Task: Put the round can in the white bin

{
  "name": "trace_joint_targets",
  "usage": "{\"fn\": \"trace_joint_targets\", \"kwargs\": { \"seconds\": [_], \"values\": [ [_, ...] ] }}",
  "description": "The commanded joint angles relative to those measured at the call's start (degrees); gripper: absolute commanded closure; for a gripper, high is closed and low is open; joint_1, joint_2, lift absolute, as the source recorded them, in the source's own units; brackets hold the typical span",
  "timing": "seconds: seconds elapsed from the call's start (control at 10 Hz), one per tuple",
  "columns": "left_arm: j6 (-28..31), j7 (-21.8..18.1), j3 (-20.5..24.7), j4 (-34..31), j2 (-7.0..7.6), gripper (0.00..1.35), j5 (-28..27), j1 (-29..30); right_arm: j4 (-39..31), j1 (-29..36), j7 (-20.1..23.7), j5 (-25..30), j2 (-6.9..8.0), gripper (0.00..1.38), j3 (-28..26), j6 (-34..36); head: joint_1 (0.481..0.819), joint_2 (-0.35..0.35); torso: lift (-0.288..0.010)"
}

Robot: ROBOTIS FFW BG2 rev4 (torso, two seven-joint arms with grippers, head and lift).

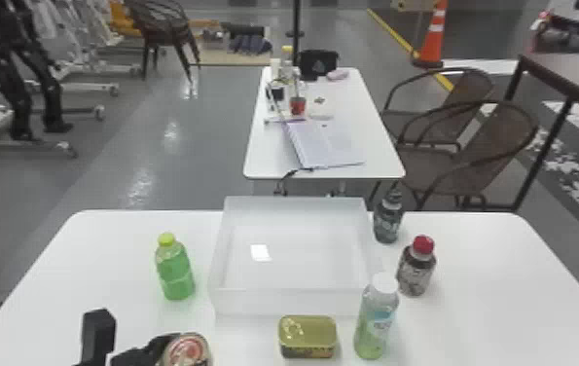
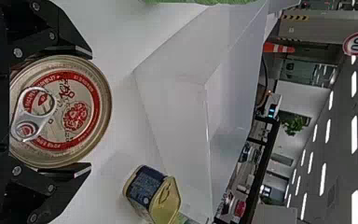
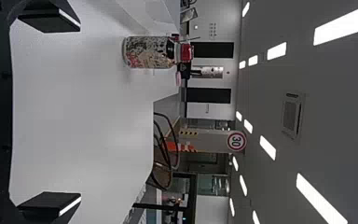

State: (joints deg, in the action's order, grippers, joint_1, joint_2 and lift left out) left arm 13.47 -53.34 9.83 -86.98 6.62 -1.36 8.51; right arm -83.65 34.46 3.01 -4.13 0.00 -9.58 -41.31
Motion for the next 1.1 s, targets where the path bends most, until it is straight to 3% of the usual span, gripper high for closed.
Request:
{"fn": "trace_joint_targets", "kwargs": {
  "seconds": [0.0, 0.2, 0.4, 0.5, 0.6, 1.0],
  "values": [
    [3.6, 0.0, 0.2, -5.9, -0.3, 0.82, 0.4, -0.5, 0.1, 0.1, 0.0, 0.0, 0.05, 0.03, 0.0, 0.0, 0.549, 0.0, -0.1],
    [11.1, 0.3, 0.2, -13.5, -0.12, 0.82, 2.5, -2.8, 0.1, 0.1, 0.0, 0.0, 0.05, 0.03, 0.0, 0.0, 0.549, 0.0, -0.1],
    [14.0, 0.1, -1.8, -14.4, 2.69, 0.82, 7.9, -6.8, 0.3, -0.2, 0.0, 0.0, 0.05, 0.03, 0.5, 0.0, 0.549, 0.0, -0.1],
    [14.4, -0.1, -2.8, -14.3, 3.31, 0.82, 8.6, -8.8, 0.5, -0.4, 0.0, 0.0, 0.05, 0.03, 0.6, 0.0, 0.549, 0.0, -0.1],
    [14.1, -0.5, -2.9, -12.2, 3.31, 0.82, 7.7, -10.4, 0.9, -0.8, 0.0, 0.0, 0.05, 0.03, 0.9, 0.0, 0.549, 0.0, -0.1],
    [1.2, -4.5, -6.8, 11.7, 3.75, 0.82, 5.5, -23.9, 1.5, -1.5, 0.0, 0.0, 0.05, 0.03, 1.4, 0.0, 0.549, 0.0, -0.1]
  ]
}}
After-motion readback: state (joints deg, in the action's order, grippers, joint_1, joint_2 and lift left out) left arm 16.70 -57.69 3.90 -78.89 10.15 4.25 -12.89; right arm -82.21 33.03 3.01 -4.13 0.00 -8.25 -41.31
